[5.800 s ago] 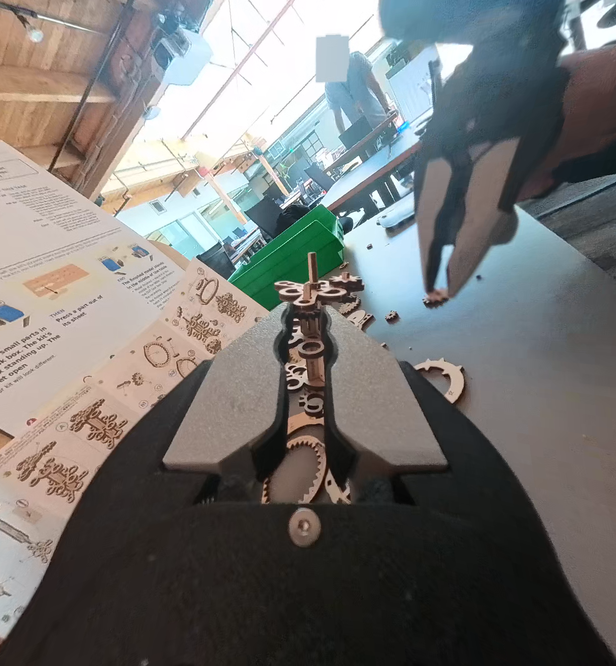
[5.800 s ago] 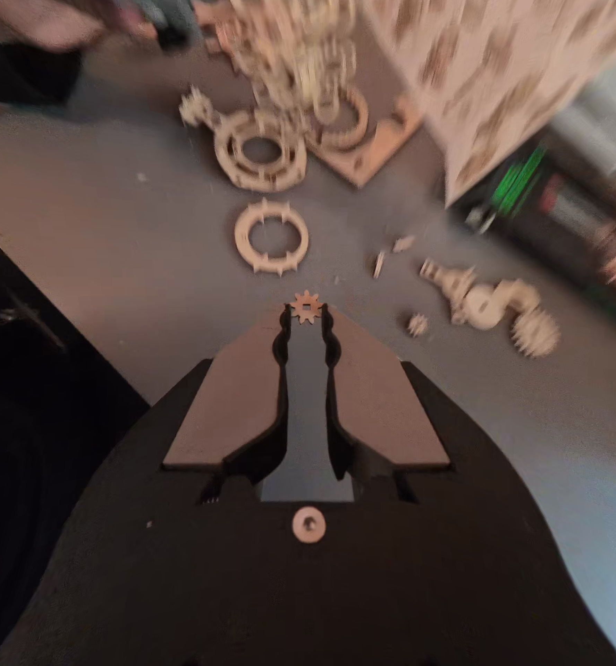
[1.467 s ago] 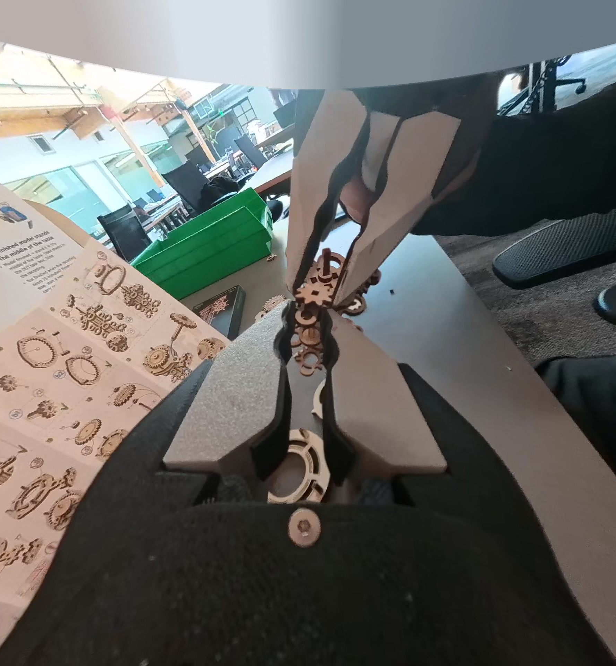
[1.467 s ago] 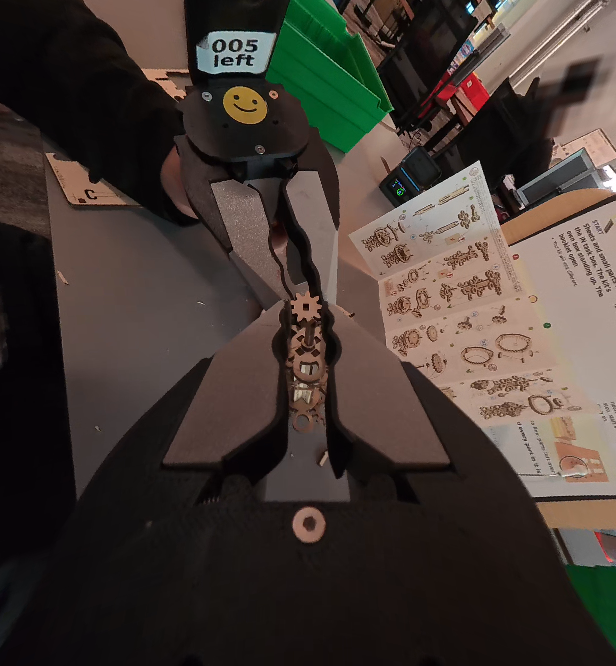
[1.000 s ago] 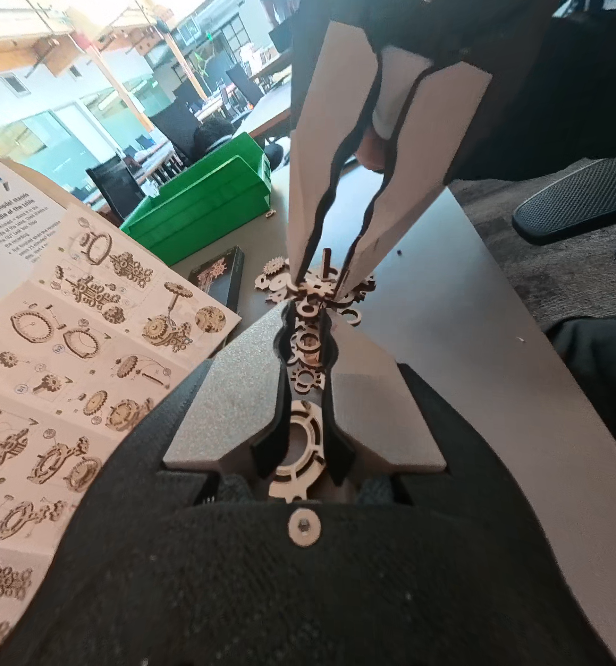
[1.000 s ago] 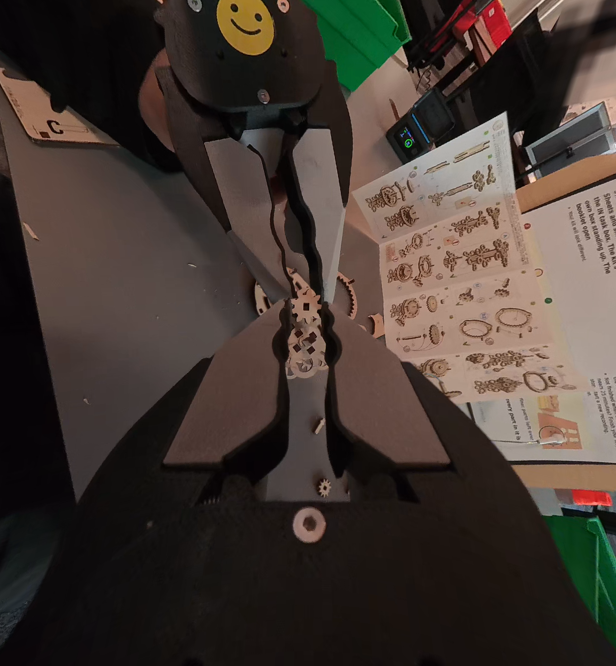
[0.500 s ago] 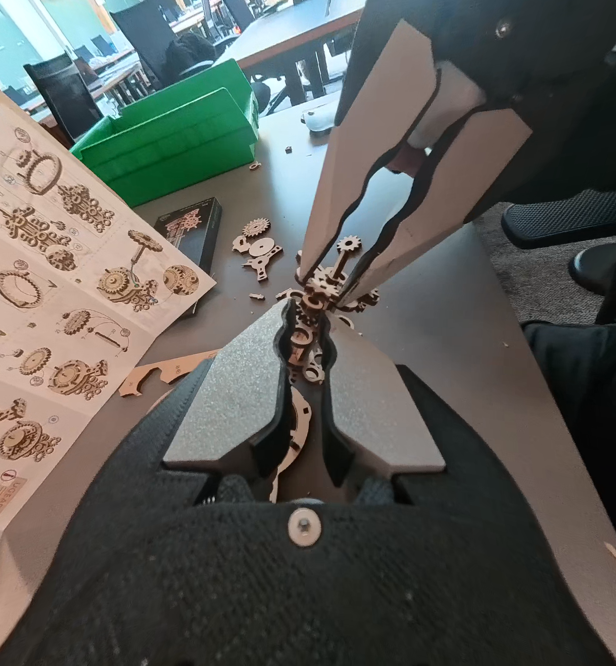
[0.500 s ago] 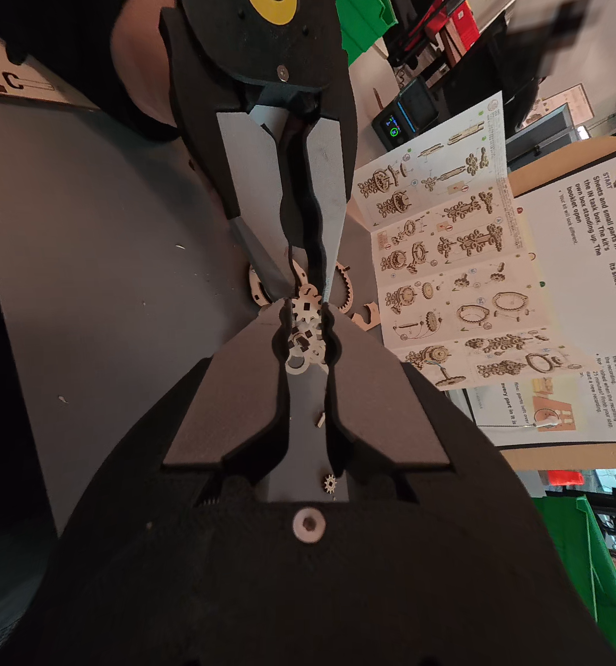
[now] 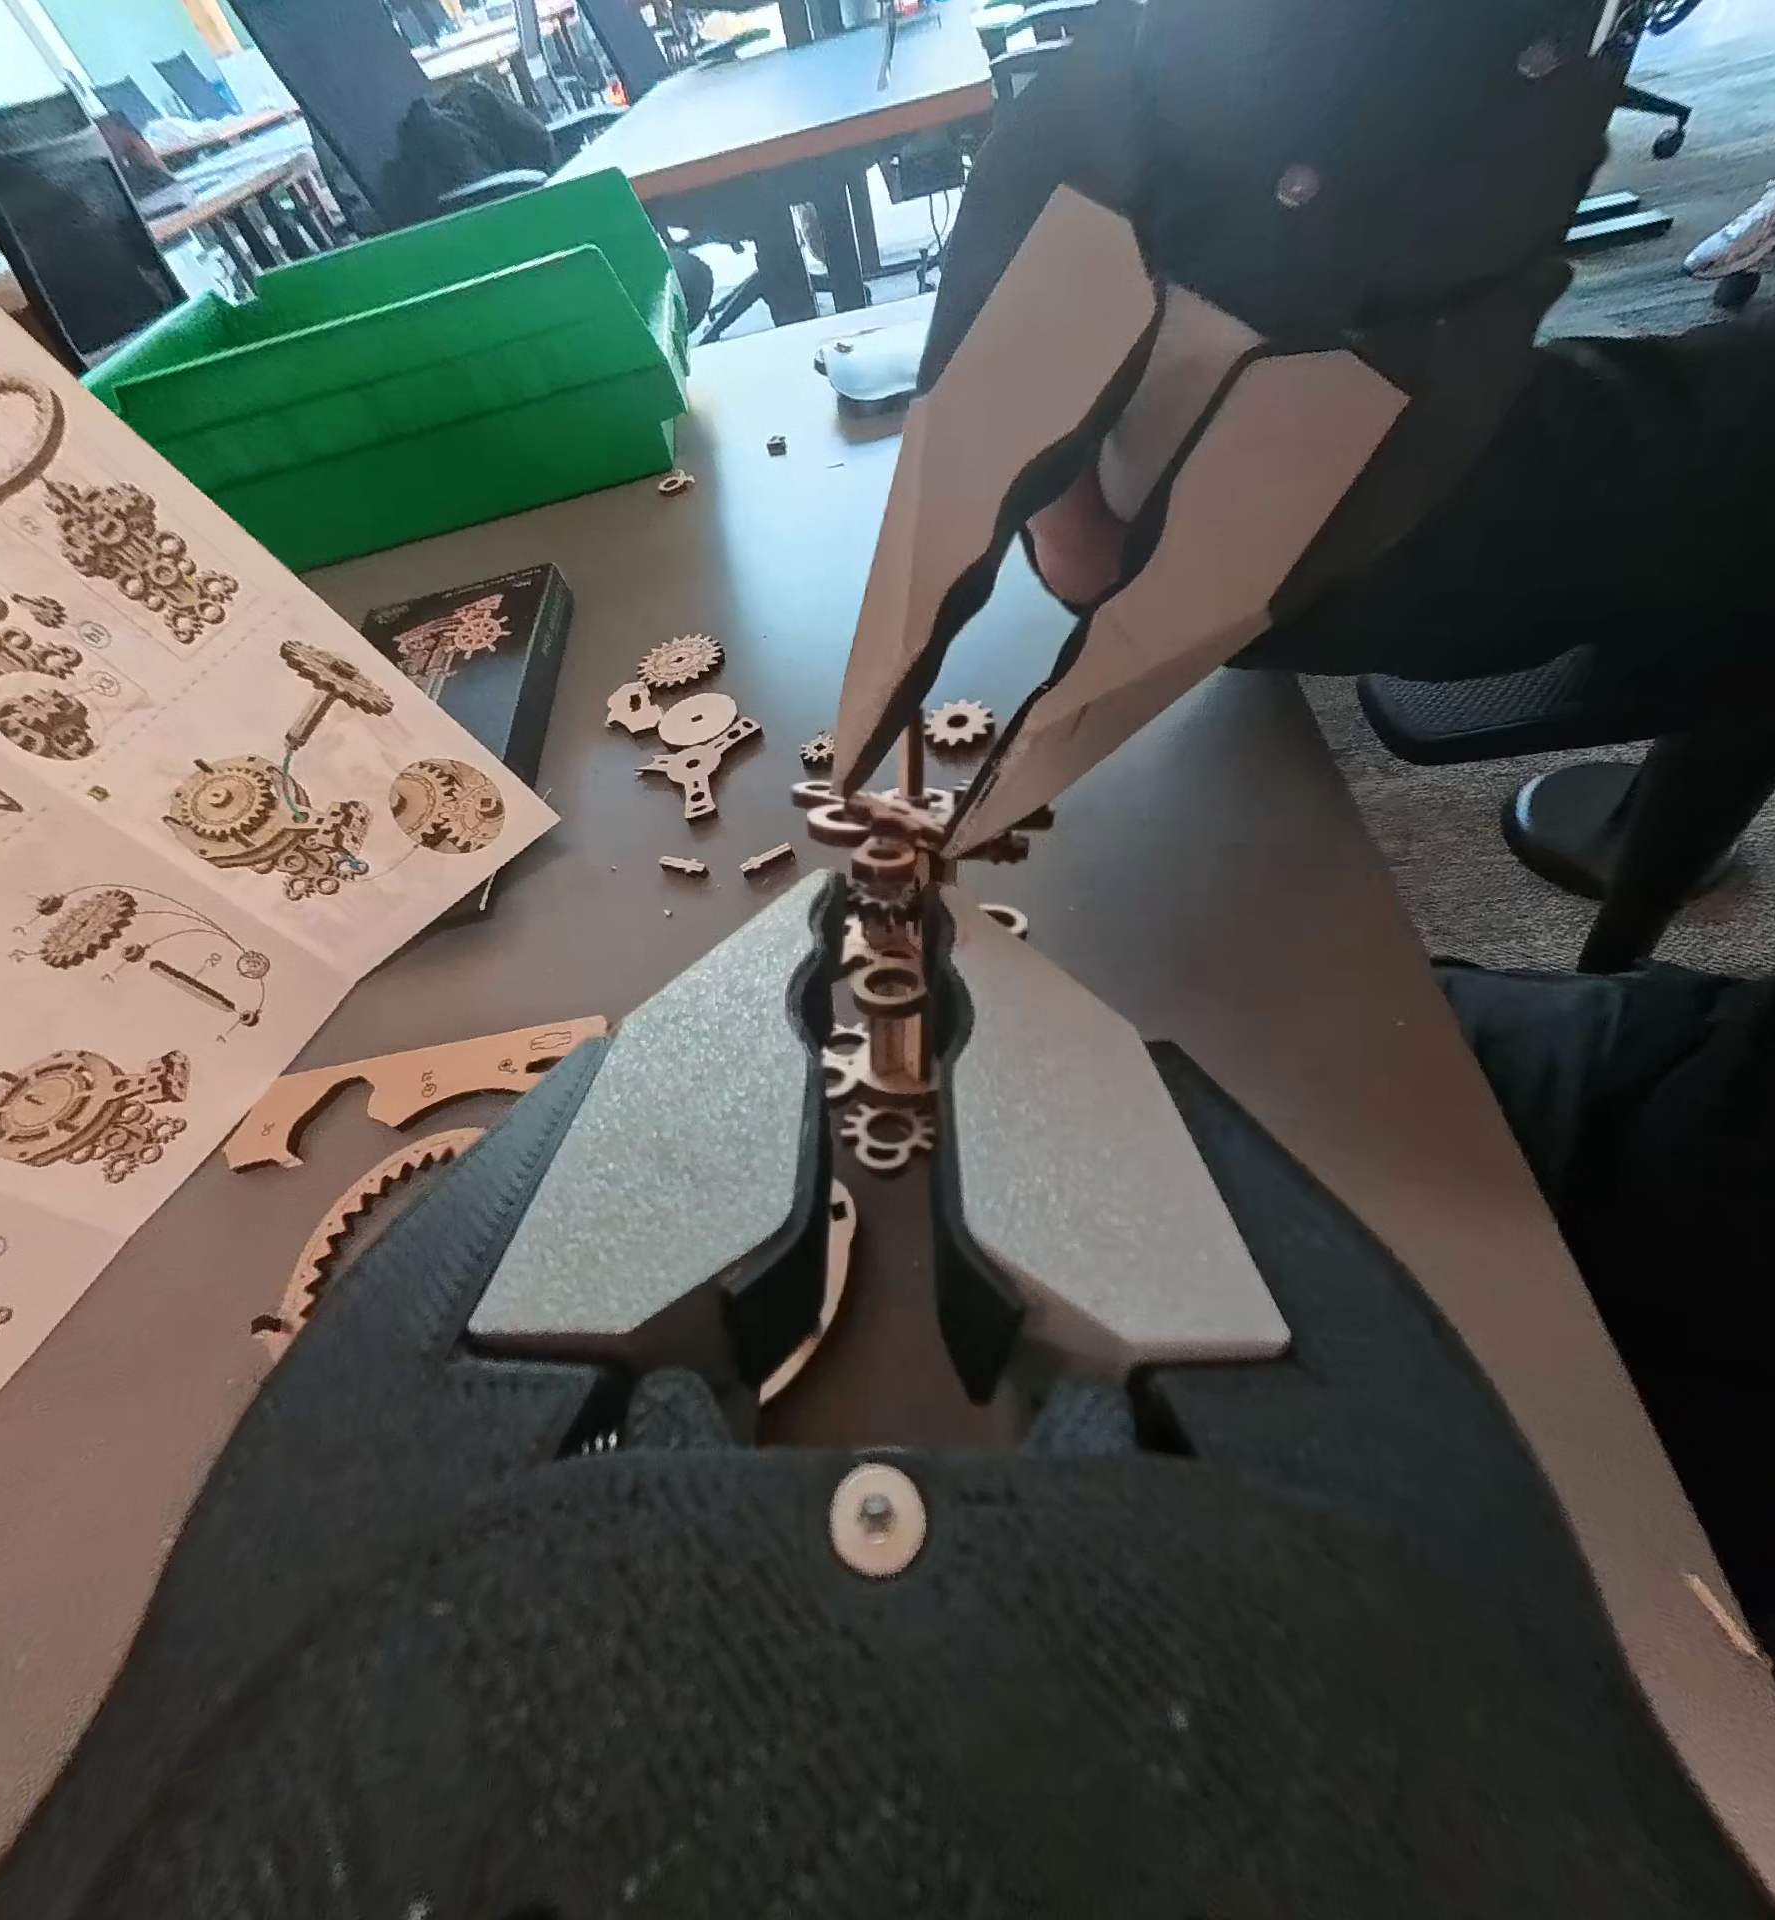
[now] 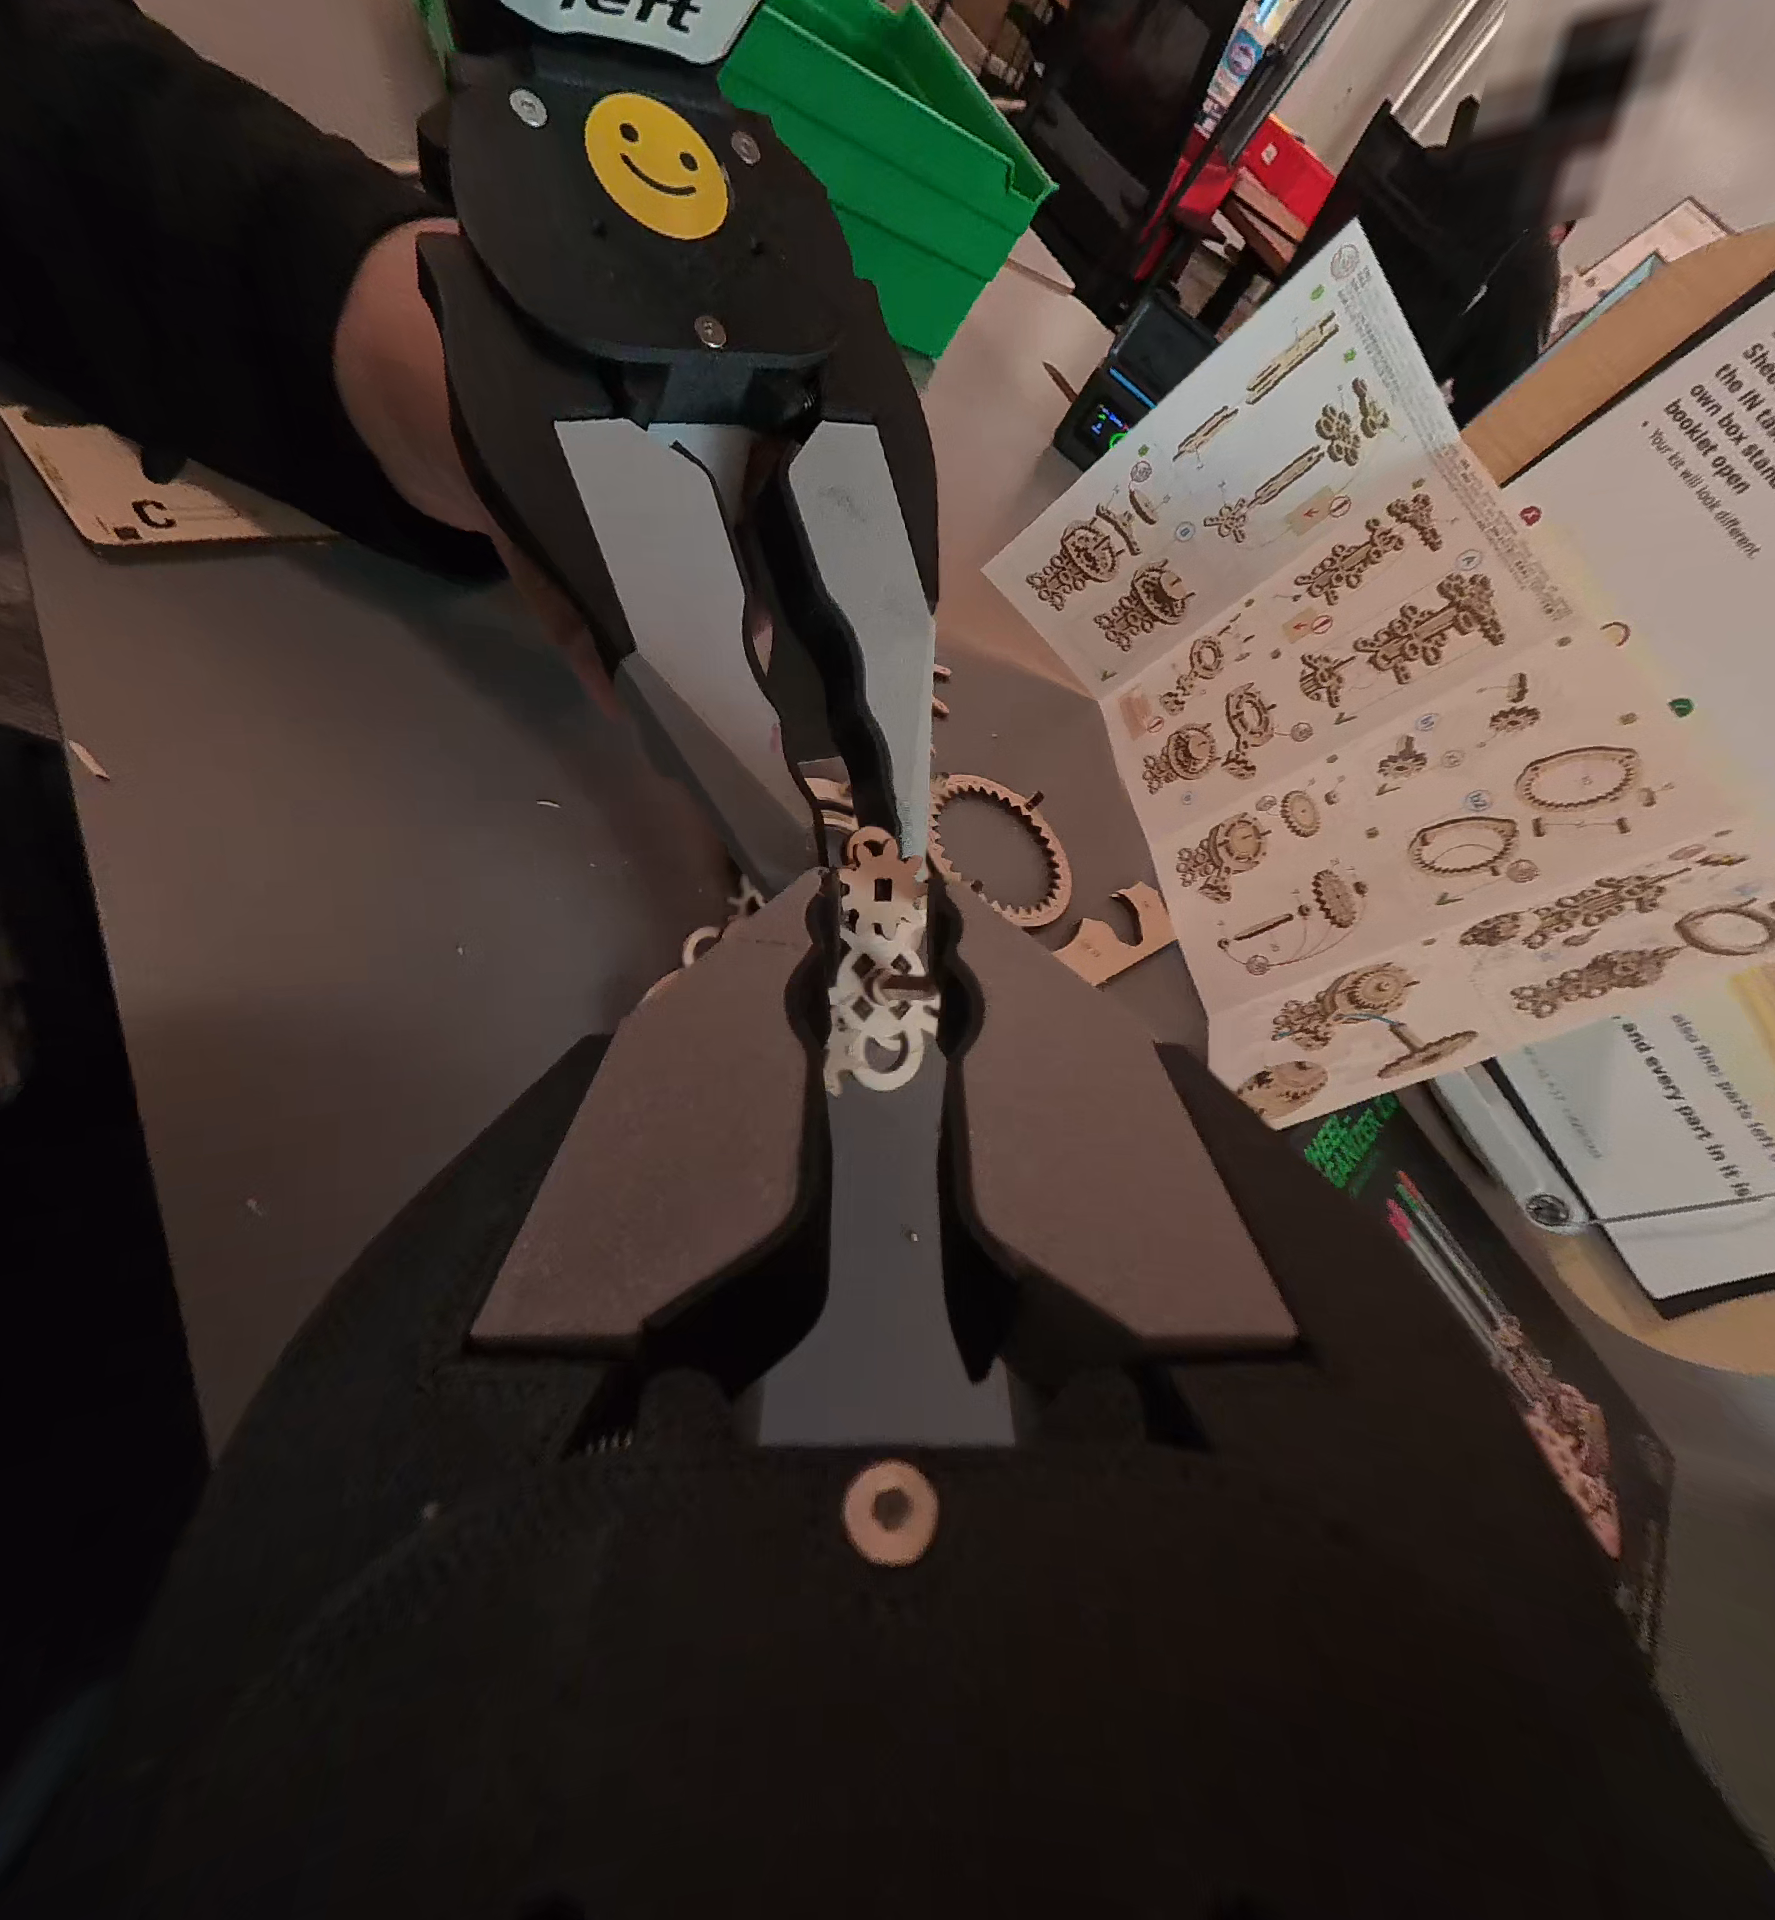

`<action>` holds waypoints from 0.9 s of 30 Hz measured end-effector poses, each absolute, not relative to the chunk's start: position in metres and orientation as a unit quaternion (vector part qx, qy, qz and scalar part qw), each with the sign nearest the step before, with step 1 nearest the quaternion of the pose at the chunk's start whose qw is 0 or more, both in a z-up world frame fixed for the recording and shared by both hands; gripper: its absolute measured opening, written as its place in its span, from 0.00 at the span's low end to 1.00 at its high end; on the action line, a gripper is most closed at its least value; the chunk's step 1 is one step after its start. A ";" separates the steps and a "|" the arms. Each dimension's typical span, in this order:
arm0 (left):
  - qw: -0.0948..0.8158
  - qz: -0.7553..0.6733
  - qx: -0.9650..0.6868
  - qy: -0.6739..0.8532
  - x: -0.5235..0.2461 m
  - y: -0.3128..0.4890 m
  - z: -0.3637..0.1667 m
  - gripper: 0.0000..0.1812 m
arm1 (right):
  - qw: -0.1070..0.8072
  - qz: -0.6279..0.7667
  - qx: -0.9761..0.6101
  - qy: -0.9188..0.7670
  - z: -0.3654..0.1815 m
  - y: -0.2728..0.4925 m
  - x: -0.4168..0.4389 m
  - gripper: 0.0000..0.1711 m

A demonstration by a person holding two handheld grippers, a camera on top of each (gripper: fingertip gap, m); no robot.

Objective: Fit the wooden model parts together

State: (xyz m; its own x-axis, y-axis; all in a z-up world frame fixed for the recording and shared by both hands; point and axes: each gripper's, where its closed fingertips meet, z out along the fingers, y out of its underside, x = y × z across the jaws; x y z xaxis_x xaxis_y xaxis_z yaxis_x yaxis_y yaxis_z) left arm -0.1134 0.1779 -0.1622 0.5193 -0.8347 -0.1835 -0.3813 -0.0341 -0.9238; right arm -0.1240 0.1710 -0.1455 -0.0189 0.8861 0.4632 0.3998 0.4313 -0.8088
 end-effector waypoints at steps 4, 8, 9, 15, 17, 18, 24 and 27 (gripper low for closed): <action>0.532 -0.231 -0.690 0.432 -0.112 0.177 -0.162 0.06 | 0.497 0.277 -0.486 -0.663 -0.146 0.172 -0.122 0.07; 0.530 -0.249 -0.690 0.425 -0.111 0.177 -0.161 0.06 | 0.481 0.322 -0.497 -0.647 -0.146 0.174 -0.119 0.07; 0.530 -0.250 -0.691 0.424 -0.111 0.177 -0.161 0.06 | 0.478 0.329 -0.499 -0.644 -0.146 0.174 -0.119 0.07; 0.535 -0.262 -0.691 0.410 -0.114 0.179 -0.157 0.06 | 0.464 0.368 -0.512 -0.622 -0.147 0.180 -0.115 0.07; 0.534 -0.268 -0.692 0.404 -0.115 0.180 -0.157 0.08 | 0.459 0.383 -0.515 -0.614 -0.147 0.181 -0.115 0.07; 0.533 -0.271 -0.693 0.402 -0.115 0.181 -0.156 0.08 | 0.456 0.391 -0.516 -0.611 -0.147 0.182 -0.115 0.07; 0.514 -0.277 -0.699 0.413 -0.113 0.179 -0.162 0.06 | 0.431 0.440 -0.527 -0.586 -0.148 0.184 -0.112 0.07; 0.503 -0.272 -0.700 0.428 -0.107 0.178 -0.166 0.00 | 0.418 0.457 -0.533 -0.577 -0.149 0.185 -0.112 0.07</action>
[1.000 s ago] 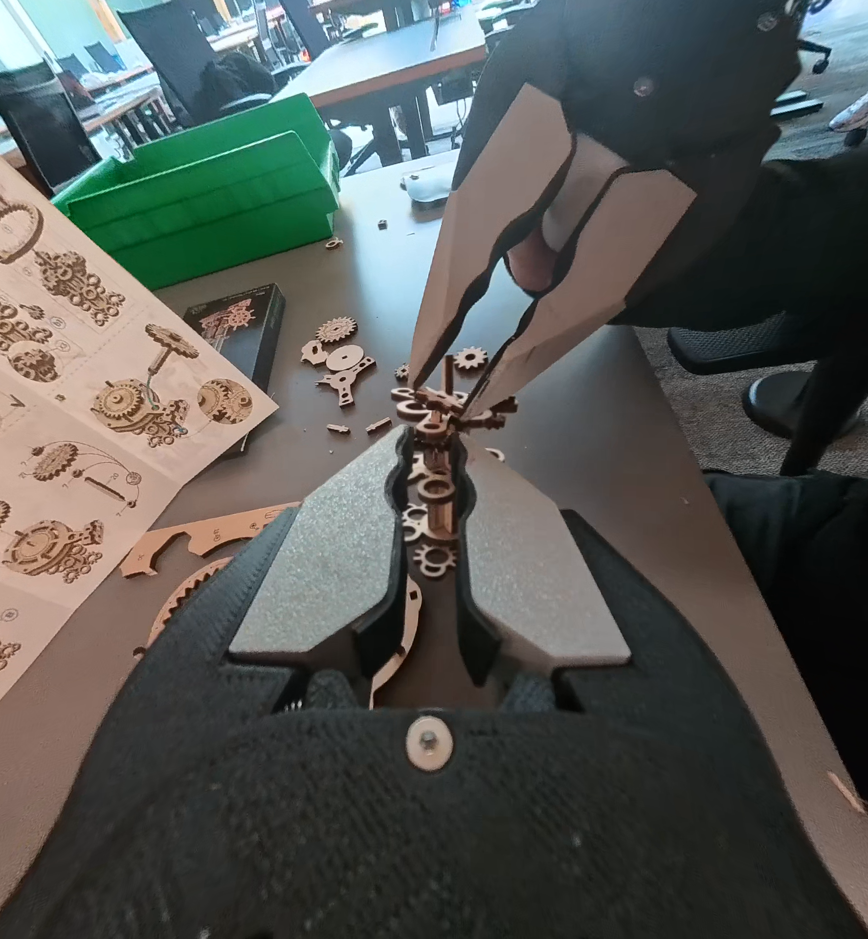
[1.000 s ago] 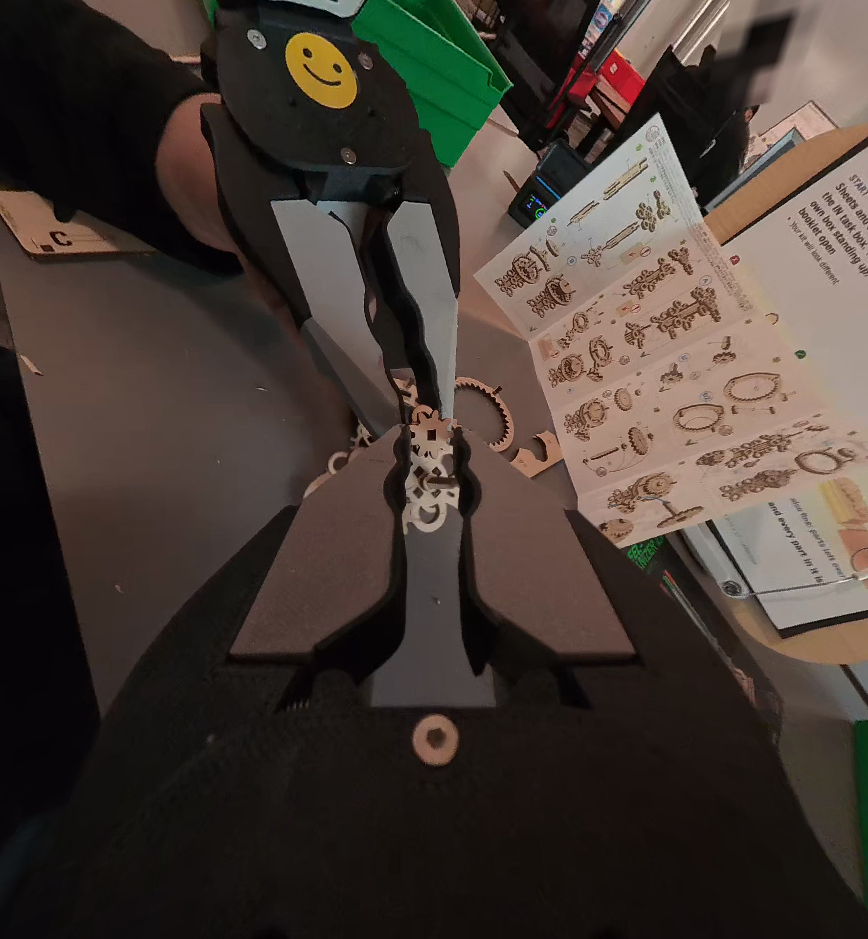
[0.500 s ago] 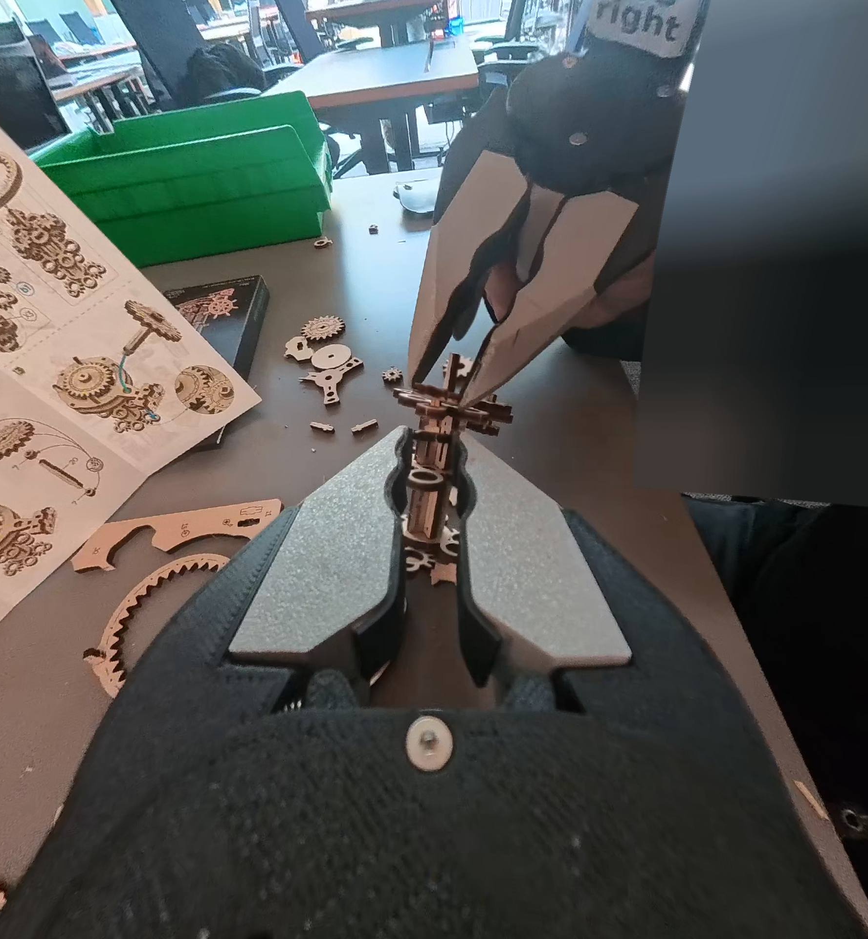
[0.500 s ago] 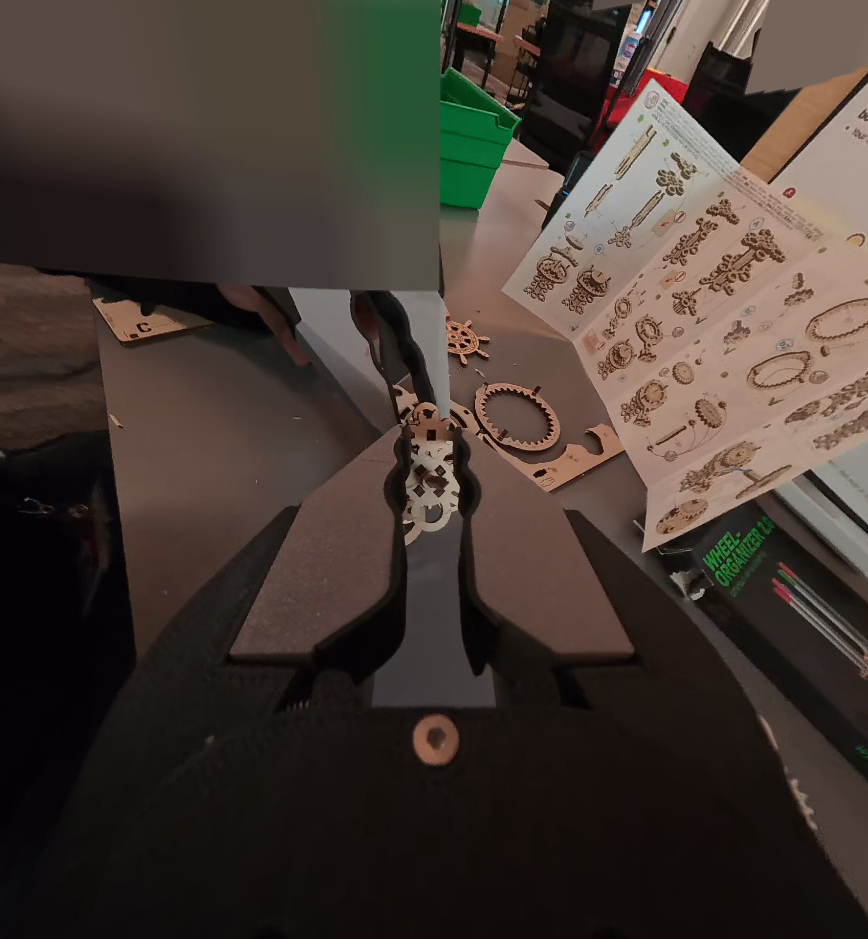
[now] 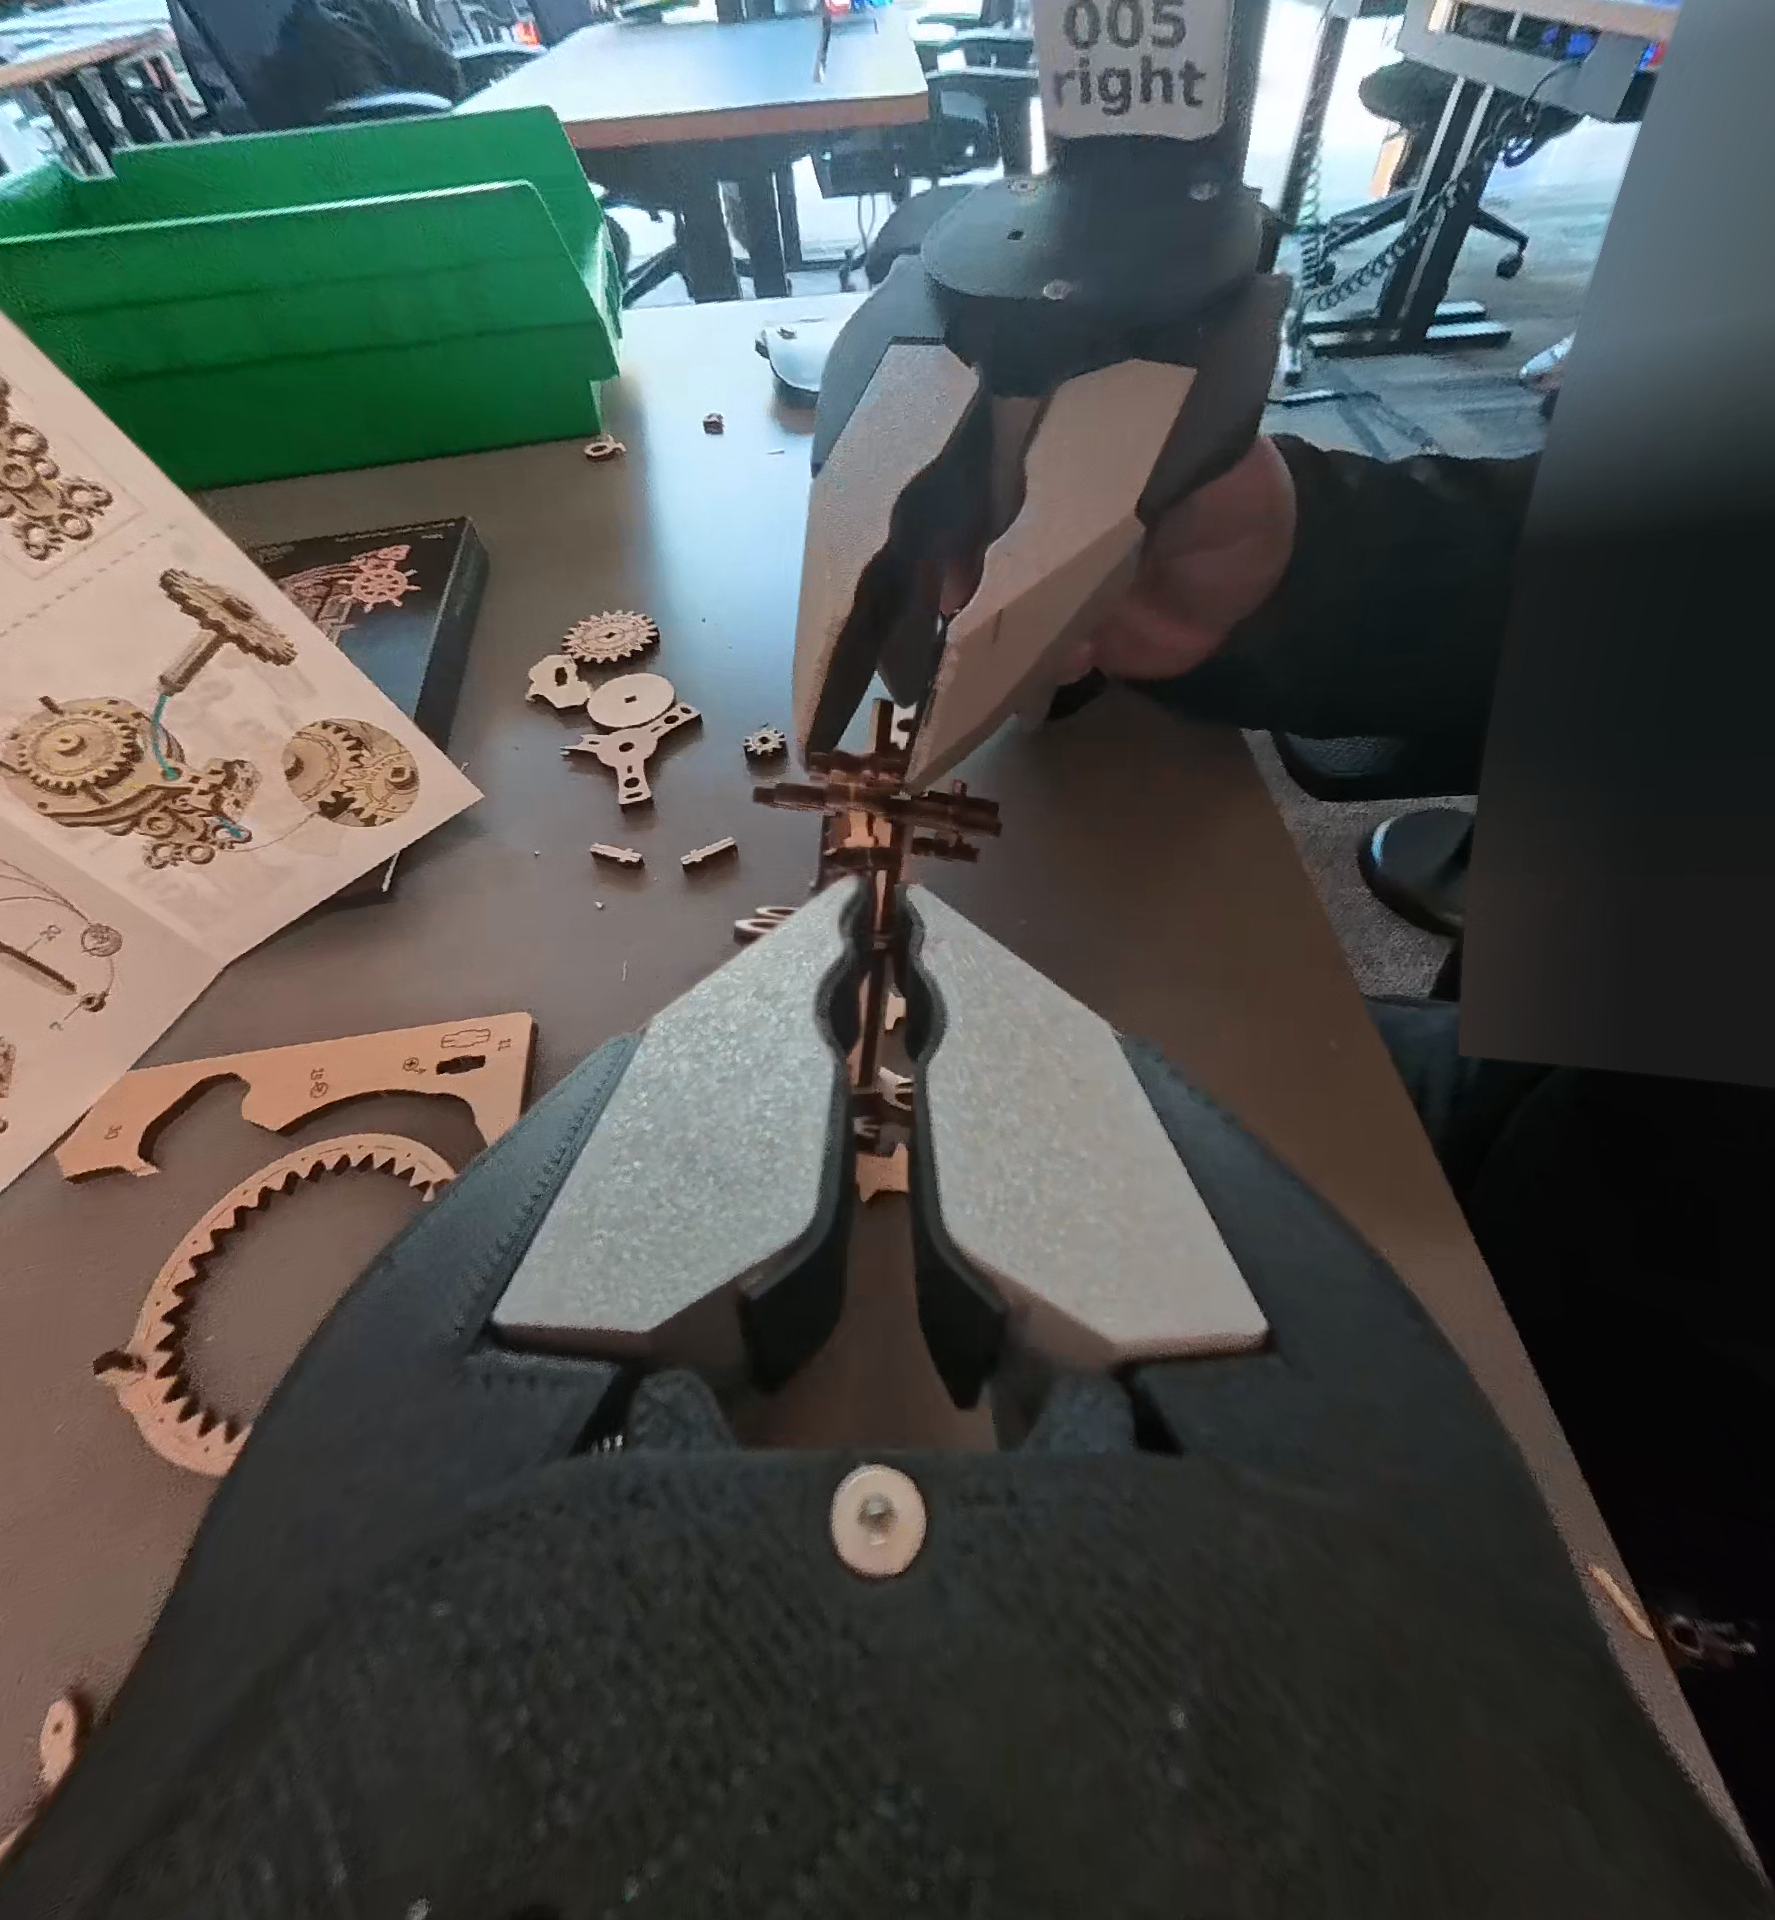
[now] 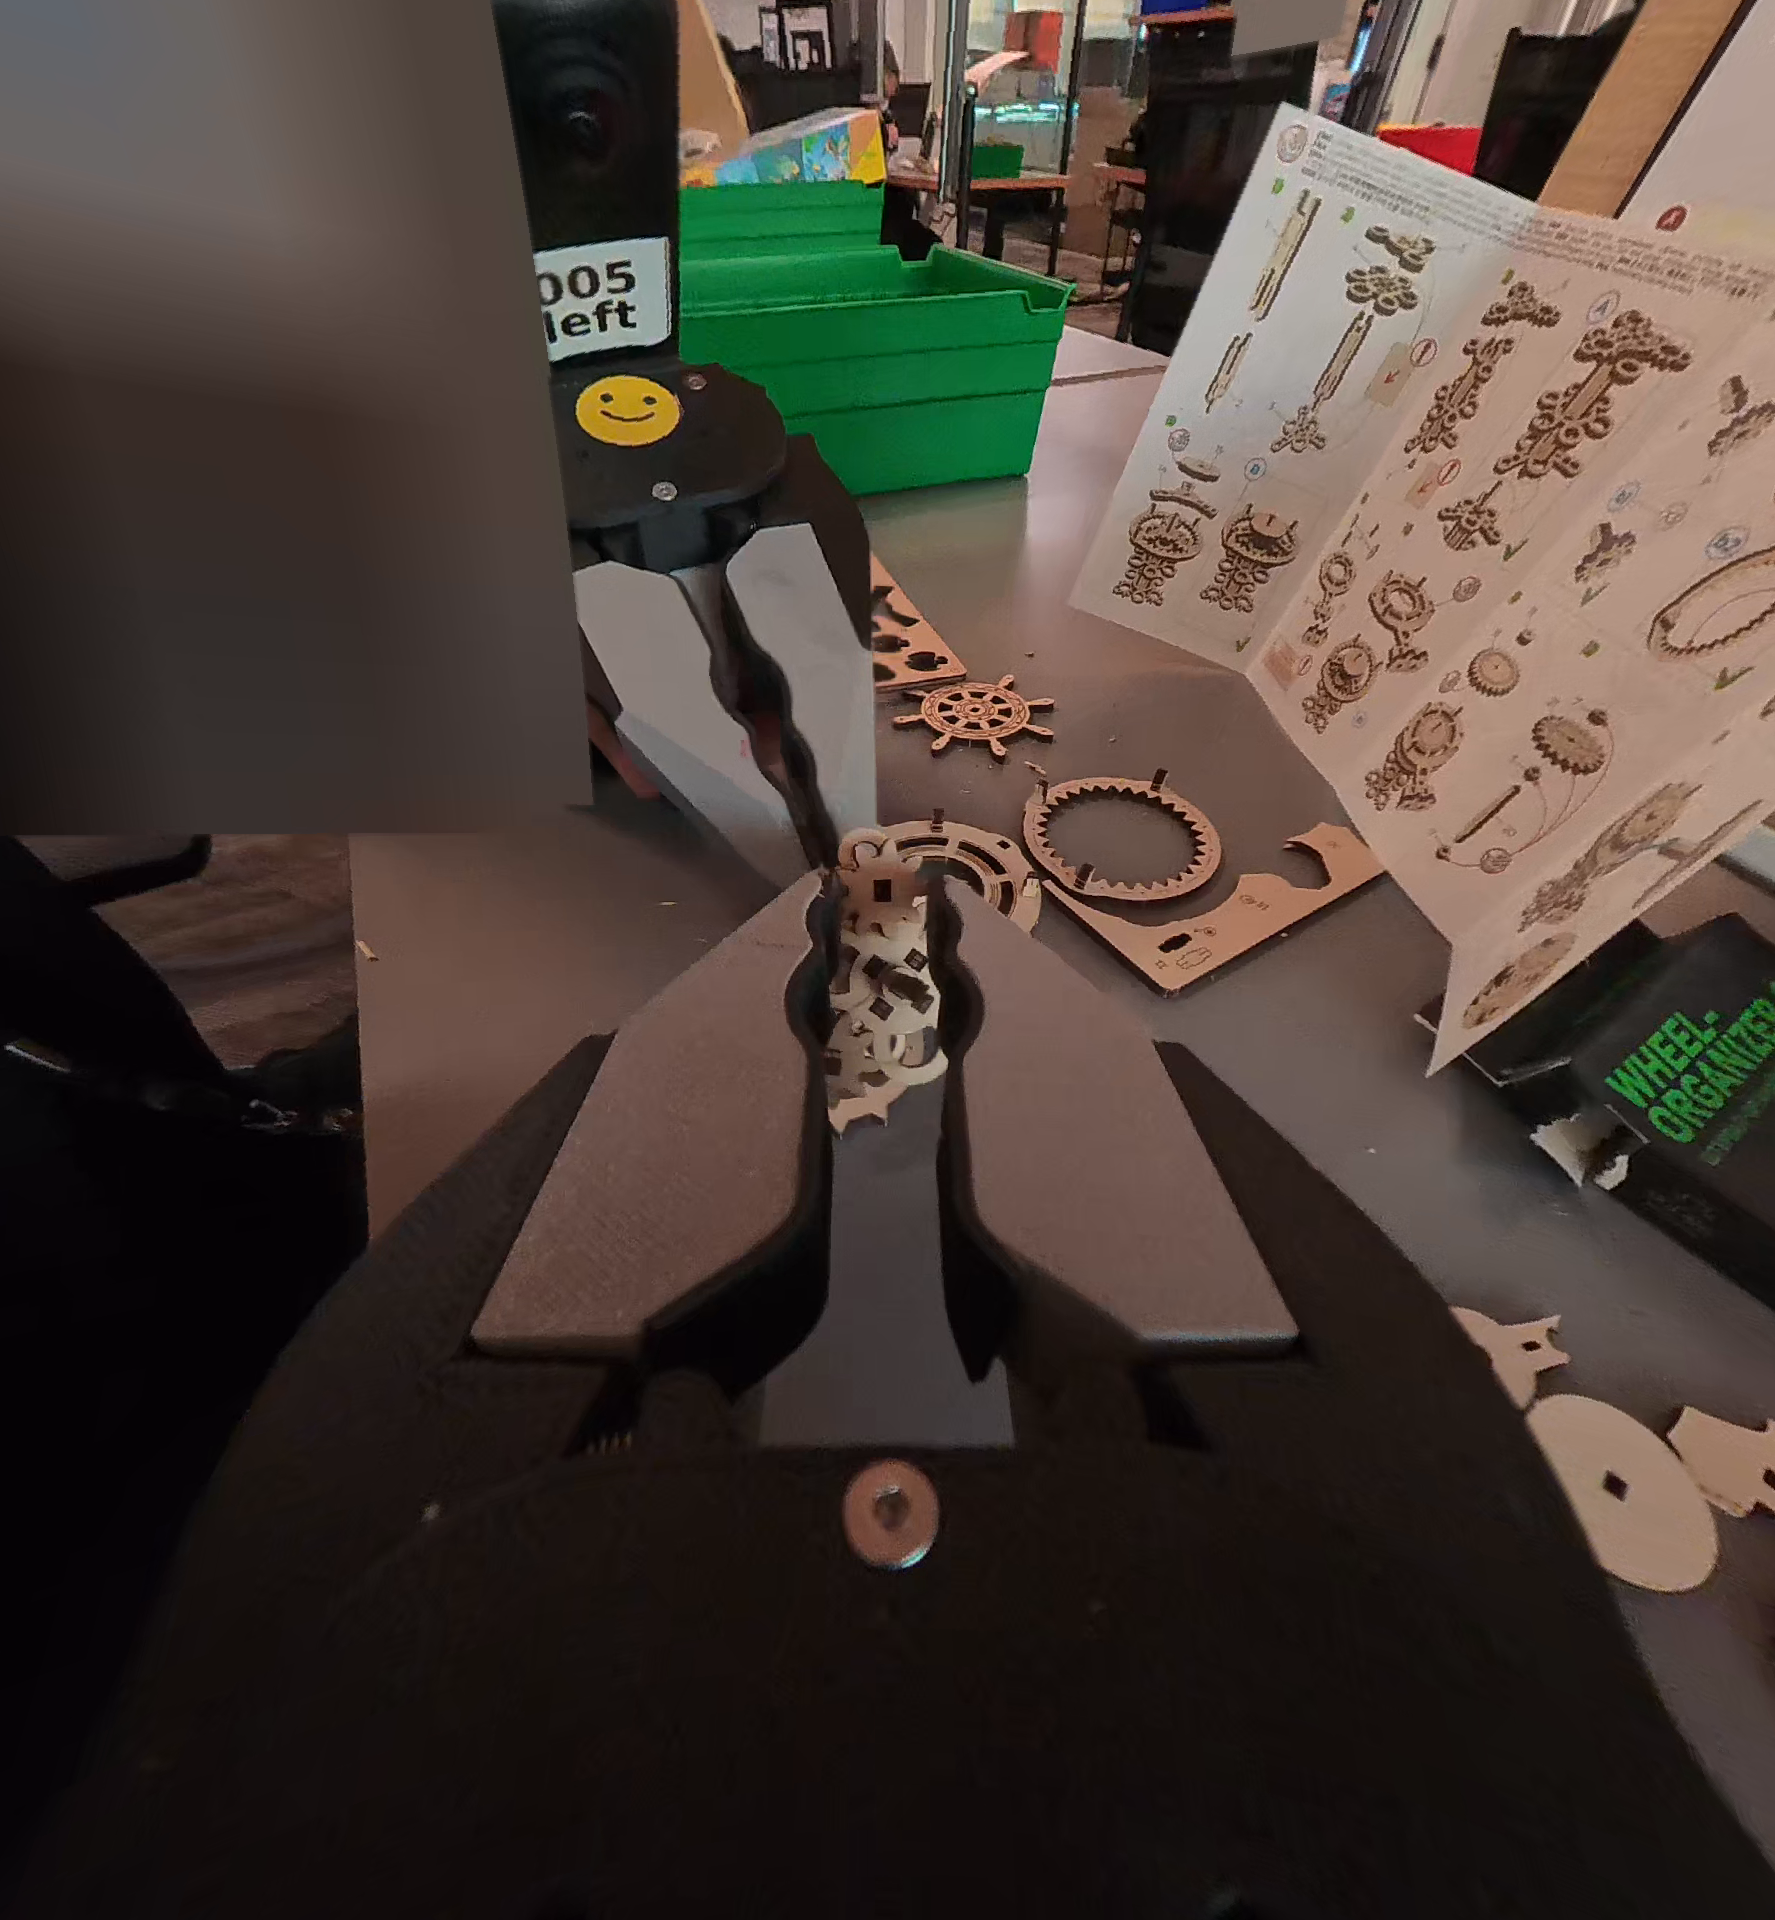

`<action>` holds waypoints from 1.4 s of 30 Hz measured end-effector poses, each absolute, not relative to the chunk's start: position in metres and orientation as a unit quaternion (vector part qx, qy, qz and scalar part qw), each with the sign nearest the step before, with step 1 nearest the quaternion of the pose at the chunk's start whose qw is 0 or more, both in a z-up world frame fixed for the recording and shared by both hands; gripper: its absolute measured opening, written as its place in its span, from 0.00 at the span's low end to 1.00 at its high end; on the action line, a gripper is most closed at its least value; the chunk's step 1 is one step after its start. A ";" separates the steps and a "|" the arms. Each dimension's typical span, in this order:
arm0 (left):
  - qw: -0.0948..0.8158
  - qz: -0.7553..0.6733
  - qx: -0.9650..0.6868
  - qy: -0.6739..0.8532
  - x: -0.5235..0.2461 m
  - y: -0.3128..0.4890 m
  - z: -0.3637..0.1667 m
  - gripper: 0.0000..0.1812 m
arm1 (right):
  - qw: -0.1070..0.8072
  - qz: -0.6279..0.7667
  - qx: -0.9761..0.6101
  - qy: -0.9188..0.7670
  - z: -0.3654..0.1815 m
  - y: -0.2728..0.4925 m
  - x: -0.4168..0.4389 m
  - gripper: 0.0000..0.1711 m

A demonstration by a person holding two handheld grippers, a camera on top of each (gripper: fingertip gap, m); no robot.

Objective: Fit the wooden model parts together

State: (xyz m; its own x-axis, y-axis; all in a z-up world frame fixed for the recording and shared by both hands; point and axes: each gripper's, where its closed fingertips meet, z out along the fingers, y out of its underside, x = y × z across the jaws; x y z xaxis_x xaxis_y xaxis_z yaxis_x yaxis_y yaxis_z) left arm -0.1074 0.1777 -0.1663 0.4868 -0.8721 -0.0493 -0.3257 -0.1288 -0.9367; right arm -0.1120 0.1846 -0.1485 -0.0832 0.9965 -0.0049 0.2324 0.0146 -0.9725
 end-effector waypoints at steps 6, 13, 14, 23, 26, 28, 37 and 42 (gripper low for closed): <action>0.500 -0.261 -0.700 0.438 -0.103 0.178 -0.169 0.00 | 0.390 0.490 -0.538 -0.565 -0.148 0.184 -0.110 0.07; 0.506 -0.247 -0.693 0.450 -0.101 0.176 -0.170 0.00 | 0.357 0.511 -0.532 -0.572 -0.150 0.182 -0.107 0.08; 0.507 -0.247 -0.692 0.450 -0.101 0.176 -0.169 0.00 | 0.351 0.515 -0.531 -0.574 -0.150 0.182 -0.106 0.08; 0.519 -0.240 -0.682 0.455 -0.099 0.174 -0.167 0.00 | 0.284 0.554 -0.529 -0.576 -0.152 0.183 -0.102 0.08; 0.527 -0.247 -0.681 0.444 -0.101 0.176 -0.163 0.00 | 0.265 0.535 -0.542 -0.592 -0.162 0.185 -0.099 0.07; 0.528 -0.257 -0.680 0.439 -0.101 0.176 -0.161 0.00 | 0.269 0.534 -0.541 -0.591 -0.161 0.186 -0.100 0.07; 0.528 -0.263 -0.683 0.431 -0.102 0.178 -0.160 0.00 | 0.230 0.574 -0.551 -0.561 -0.158 0.188 -0.101 0.07; 0.525 -0.259 -0.687 0.430 -0.102 0.179 -0.162 0.00 | 0.213 0.584 -0.563 -0.545 -0.159 0.190 -0.102 0.07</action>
